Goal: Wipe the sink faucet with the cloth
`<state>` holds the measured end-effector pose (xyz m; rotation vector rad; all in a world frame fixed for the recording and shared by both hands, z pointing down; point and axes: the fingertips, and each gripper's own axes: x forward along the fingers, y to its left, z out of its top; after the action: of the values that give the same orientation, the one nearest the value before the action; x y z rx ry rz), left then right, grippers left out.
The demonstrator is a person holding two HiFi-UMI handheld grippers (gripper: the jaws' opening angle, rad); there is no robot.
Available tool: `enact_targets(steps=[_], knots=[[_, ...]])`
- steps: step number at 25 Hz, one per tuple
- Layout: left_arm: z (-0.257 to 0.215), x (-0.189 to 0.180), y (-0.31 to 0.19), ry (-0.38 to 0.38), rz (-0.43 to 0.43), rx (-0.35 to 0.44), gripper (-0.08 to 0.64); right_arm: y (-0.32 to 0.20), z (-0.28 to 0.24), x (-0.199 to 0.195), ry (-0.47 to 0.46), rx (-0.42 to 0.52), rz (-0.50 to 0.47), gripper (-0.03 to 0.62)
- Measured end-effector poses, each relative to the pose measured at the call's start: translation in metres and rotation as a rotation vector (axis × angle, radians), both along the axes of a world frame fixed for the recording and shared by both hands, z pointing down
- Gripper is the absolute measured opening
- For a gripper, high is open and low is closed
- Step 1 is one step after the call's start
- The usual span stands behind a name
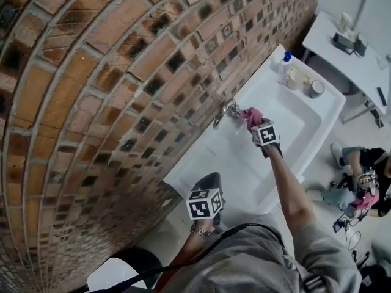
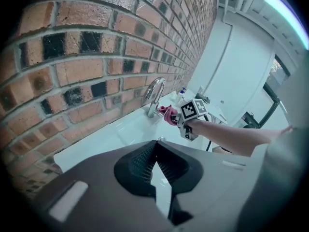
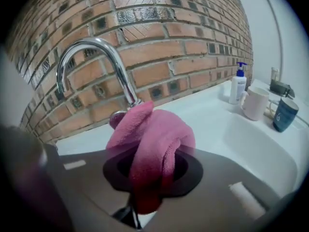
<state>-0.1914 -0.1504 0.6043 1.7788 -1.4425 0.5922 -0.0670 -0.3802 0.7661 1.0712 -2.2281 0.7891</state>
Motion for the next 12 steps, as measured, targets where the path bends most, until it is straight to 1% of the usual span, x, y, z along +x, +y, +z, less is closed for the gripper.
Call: enact_targets(steps=[2, 4, 6, 7, 9, 11, 12], knots=[[0.000, 0.006, 0.000, 0.002, 0.019, 0.001, 0.014, 0.019, 0.001, -0.013, -0.022, -0.056, -0.006, 0.074], [0.000, 0.010, 0.001, 0.004, 0.031, 0.001, 0.014, 0.038, -0.001, -0.032, -0.046, -0.089, -0.055, 0.074], [-0.001, 0.011, 0.001, 0.004, 0.035, 0.003, 0.014, 0.046, -0.012, -0.050, -0.073, -0.064, -0.108, 0.074], [-0.001, 0.009, 0.001, 0.003, 0.035, 0.004, 0.014, 0.043, -0.020, -0.057, -0.082, -0.037, -0.112, 0.074], [-0.002, 0.006, 0.002, 0.000, 0.032, 0.006, 0.014, 0.036, -0.029, -0.063, -0.096, -0.018, -0.068, 0.074], [-0.003, 0.002, 0.005, -0.001, 0.027, 0.006, 0.014, 0.036, -0.034, -0.067, -0.142, -0.026, -0.015, 0.074], [-0.003, 0.001, 0.007, -0.001, 0.023, 0.005, 0.014, 0.036, -0.042, -0.071, -0.160, 0.000, -0.007, 0.074]])
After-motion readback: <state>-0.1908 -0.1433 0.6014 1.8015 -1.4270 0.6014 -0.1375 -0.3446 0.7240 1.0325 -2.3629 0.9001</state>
